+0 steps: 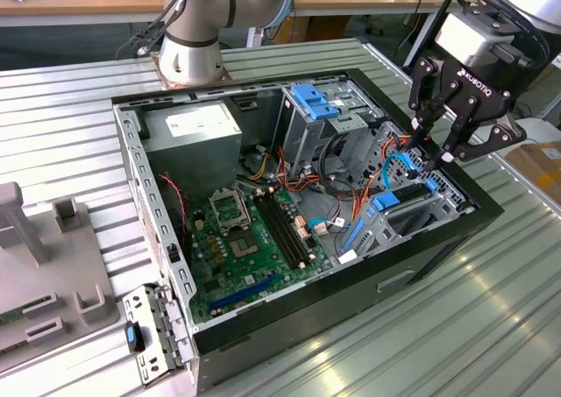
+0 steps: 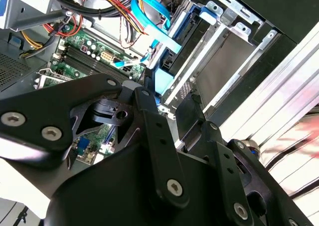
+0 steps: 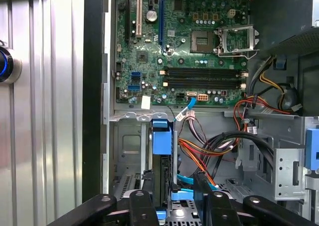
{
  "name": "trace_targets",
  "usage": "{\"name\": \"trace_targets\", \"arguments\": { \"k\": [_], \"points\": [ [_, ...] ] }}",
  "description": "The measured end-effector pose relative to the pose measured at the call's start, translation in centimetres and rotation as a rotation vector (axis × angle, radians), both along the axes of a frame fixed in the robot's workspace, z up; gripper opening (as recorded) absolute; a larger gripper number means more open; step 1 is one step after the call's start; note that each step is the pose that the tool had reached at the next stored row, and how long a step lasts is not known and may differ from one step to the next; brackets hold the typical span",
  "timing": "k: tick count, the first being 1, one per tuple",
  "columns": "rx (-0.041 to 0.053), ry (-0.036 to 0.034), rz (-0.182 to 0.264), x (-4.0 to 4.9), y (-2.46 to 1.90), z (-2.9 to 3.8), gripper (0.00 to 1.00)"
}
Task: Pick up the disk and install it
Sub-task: 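Insert the first disk wire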
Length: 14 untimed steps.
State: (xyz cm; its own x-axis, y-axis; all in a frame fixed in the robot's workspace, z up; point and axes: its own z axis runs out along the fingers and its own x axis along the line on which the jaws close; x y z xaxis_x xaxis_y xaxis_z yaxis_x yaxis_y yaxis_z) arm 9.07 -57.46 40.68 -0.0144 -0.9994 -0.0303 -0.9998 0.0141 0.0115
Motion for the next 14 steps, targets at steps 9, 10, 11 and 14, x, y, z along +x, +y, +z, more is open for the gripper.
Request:
{"name": "trace_targets", "arguments": {
  "k": [9,10,11,14],
  "points": [
    [-0.0003,0.0,0.002,0.06,0.08,0.01,0.44],
    [-0.0002,0.0,0.004,0.11,0.13,0.0,0.44],
    [-0.0001,0.0,0.007,0.25,0.23,0.0,0.44],
    [-0.0002,0.0,0.008,1.08,0.31,0.0,0.44]
  ]
}}
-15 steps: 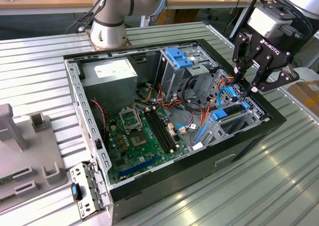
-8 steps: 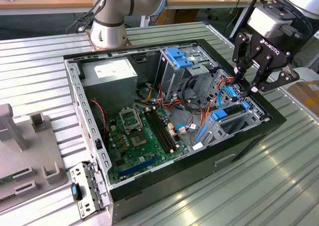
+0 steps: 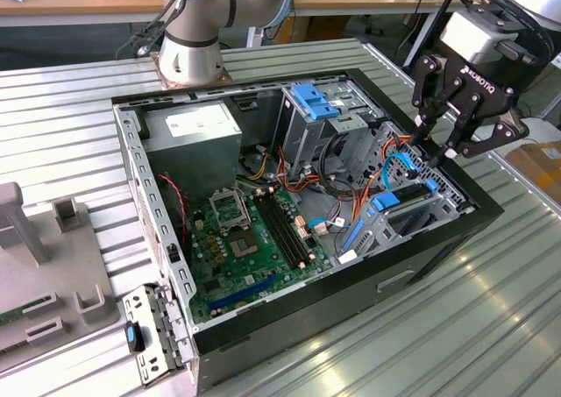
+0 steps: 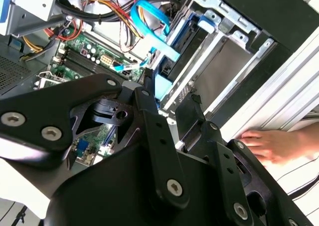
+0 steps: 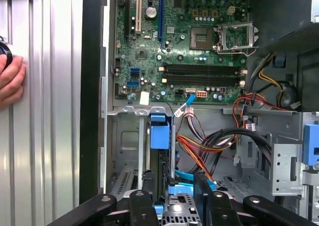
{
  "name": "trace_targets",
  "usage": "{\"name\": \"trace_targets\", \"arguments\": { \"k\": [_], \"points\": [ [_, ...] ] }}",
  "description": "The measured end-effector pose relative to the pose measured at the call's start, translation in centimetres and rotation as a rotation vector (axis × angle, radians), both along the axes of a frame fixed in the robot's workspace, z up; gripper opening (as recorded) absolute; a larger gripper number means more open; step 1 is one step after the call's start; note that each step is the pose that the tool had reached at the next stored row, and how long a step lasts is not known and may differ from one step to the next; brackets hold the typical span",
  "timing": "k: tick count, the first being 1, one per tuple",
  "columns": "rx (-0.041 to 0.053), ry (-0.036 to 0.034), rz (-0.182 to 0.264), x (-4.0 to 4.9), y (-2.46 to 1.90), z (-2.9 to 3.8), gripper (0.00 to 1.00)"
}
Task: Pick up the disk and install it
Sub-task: 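Insert the first disk wire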
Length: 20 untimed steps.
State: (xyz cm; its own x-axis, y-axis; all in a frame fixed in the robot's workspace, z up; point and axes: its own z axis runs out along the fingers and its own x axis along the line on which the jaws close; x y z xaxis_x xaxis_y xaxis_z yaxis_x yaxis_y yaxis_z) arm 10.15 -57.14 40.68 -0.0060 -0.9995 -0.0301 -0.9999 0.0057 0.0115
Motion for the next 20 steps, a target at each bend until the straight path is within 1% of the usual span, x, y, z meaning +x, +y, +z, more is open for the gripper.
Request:
{"name": "trace_targets", "arguments": {
  "k": [2,3,5,7,12,15,16,17,20],
  "points": [
    [-0.0001,0.0,0.0,0.58,0.04,0.0,0.44],
    [0.0,0.0,0.0,1.13,0.06,0.0,0.44],
    [0.0,0.0,0.001,1.74,0.08,0.0,0.44],
    [0.0,0.0,0.001,2.91,0.13,0.0,0.44],
    [0.0002,0.0,0.001,2.99,0.16,-0.01,0.44],
    [-0.0001,0.0,0.005,3.12,0.46,0.0,0.44],
    [0.0,0.0,0.012,3.39,1.09,0.0,0.44],
    [0.0002,0.0,0.014,3.51,1.21,-0.01,0.44],
    [0.0001,0.0,0.017,4.72,1.53,-0.01,0.44]
  ]
}}
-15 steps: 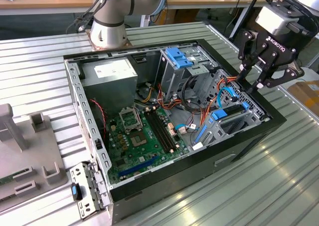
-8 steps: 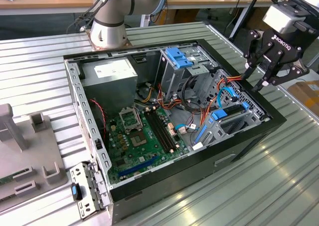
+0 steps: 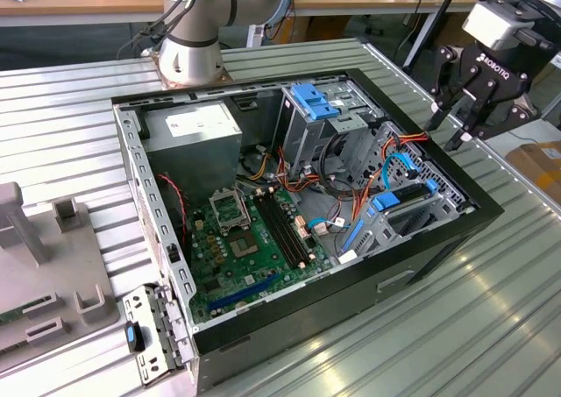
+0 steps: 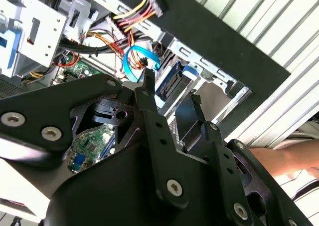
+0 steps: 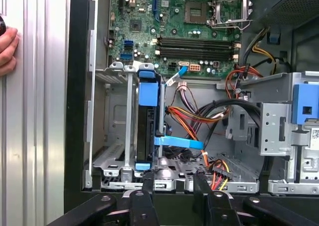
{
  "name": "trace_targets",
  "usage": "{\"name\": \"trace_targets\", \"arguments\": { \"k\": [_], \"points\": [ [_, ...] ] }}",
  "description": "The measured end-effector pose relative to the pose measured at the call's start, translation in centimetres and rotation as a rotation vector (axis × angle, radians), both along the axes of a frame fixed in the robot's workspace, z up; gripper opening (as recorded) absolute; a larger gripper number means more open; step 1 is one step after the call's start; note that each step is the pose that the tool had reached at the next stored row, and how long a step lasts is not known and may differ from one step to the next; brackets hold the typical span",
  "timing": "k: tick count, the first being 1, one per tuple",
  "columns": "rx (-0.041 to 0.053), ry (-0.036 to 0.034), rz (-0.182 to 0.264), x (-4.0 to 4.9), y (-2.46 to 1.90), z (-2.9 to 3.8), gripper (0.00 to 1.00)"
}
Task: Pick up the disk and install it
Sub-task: 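Insert the first disk wire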
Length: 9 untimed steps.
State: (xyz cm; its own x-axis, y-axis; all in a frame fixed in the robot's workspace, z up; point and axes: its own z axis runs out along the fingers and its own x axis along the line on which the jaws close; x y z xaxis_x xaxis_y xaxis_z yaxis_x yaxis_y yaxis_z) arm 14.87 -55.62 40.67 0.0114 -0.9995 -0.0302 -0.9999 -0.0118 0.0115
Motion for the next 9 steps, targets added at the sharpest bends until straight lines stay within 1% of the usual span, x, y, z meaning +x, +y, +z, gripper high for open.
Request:
{"name": "trace_targets", "arguments": {
  "k": [3,7,8,9],
  "points": [
    [0.0,0.0,0.003,0.56,0.29,0.0,0.44],
    [-0.0001,0.0,0.003,0.57,0.35,0.0,0.44],
    [-0.0001,0.0,0.003,0.58,0.42,0.0,0.44],
    [-0.0001,0.0,0.005,0.66,0.57,0.0,0.44]
  ]
}}
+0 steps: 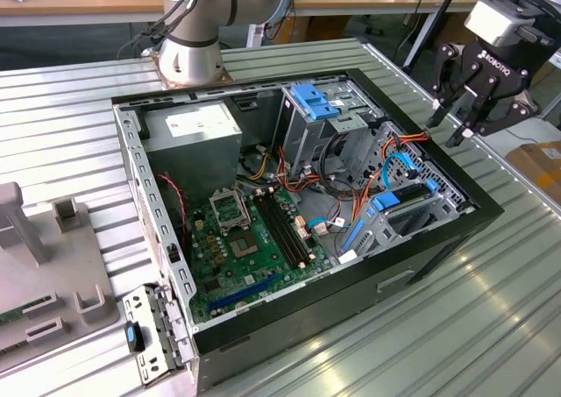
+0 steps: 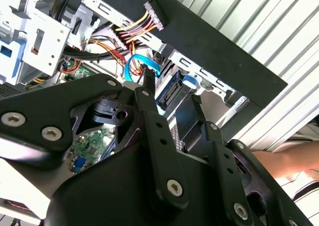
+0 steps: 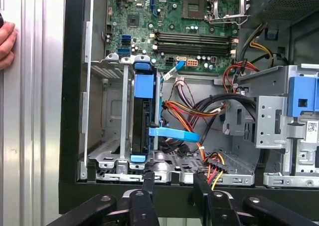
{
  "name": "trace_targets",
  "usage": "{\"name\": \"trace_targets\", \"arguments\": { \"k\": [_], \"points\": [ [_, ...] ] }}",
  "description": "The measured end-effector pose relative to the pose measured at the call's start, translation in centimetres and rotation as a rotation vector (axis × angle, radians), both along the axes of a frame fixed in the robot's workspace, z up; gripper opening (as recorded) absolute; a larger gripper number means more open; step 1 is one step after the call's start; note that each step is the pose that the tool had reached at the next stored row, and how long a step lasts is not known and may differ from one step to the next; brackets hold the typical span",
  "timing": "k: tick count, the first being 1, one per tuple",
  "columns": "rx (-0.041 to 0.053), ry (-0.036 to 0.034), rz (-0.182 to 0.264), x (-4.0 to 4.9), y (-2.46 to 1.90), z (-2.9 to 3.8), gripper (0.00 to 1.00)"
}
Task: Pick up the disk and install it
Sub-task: 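Insert the first disk wire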
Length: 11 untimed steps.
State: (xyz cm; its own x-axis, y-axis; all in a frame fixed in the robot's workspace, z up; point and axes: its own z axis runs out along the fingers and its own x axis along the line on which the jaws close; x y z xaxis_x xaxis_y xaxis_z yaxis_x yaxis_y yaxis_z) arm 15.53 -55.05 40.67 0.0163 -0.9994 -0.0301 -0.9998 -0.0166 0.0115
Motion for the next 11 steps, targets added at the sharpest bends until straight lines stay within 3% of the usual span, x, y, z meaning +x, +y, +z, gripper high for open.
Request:
{"name": "trace_targets", "arguments": {
  "k": [1,3,11],
  "points": [
    [0.0,-0.0001,0.007,0.06,0.35,0.0,0.44],
    [0.0001,0.0,0.015,0.13,0.62,-0.01,0.44],
    [0.0,0.0,0.017,0.15,0.68,0.0,0.44]
  ]
}}
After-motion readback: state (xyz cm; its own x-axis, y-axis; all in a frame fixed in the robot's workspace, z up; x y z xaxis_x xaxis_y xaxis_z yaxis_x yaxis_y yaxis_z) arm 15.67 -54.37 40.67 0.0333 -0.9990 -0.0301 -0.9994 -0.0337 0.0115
